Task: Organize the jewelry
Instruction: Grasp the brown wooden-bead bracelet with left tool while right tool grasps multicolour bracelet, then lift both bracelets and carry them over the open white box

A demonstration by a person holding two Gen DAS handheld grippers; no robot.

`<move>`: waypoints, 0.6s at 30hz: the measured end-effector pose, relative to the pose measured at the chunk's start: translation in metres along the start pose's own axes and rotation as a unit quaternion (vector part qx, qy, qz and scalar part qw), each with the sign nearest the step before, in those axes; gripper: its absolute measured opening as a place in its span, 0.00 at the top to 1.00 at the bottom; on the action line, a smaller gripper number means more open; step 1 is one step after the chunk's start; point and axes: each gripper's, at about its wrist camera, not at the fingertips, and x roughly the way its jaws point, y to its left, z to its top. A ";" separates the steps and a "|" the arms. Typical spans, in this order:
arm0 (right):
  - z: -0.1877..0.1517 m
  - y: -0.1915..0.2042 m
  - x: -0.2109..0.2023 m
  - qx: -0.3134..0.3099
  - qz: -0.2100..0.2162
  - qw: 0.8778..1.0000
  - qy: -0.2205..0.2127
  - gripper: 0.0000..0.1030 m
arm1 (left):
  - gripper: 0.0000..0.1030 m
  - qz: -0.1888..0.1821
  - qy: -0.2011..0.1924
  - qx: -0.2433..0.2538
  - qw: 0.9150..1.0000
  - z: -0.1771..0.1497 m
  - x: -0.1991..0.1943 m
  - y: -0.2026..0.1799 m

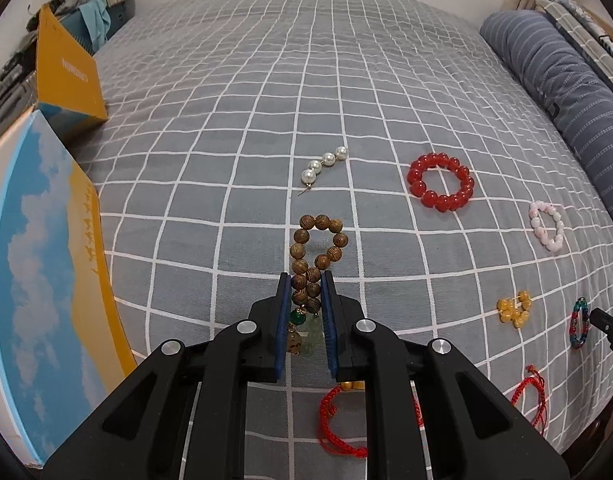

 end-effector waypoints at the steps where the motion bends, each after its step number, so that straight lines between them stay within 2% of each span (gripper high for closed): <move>1: 0.000 -0.001 0.001 0.001 -0.001 1.000 0.001 0.99 | 0.86 0.001 0.000 0.000 1.000 0.000 0.000 0.001; 2: 0.001 -0.004 0.001 0.007 0.000 1.000 0.001 0.97 | 0.86 0.001 0.001 -0.001 1.000 -0.001 0.000 0.001; 4: 0.001 -0.012 0.004 0.020 -0.008 1.000 0.000 0.87 | 0.86 0.000 0.002 -0.001 1.000 -0.001 0.002 0.002; 5: 0.001 -0.015 0.005 0.024 -0.011 1.000 -0.001 0.76 | 0.86 0.000 0.003 -0.002 1.000 -0.001 0.002 0.003; 6: 0.001 -0.016 0.006 0.027 -0.012 1.000 -0.001 0.71 | 0.86 0.000 0.004 -0.002 1.000 -0.002 0.003 0.003; 14: -0.001 -0.021 0.027 0.030 -0.021 0.999 0.022 0.71 | 0.86 -0.001 0.004 0.000 1.000 -0.001 0.003 0.002; 16: -0.001 -0.021 0.029 0.030 -0.021 0.999 0.022 0.81 | 0.86 -0.002 0.003 0.002 1.000 -0.002 0.001 0.001; 17: 0.001 -0.020 0.028 0.029 -0.022 0.999 0.022 0.90 | 0.86 -0.002 0.002 0.002 1.000 -0.001 0.000 0.001; 18: 0.000 -0.020 0.027 0.028 -0.024 0.999 0.022 0.90 | 0.86 -0.002 0.002 0.002 1.000 -0.001 -0.001 0.001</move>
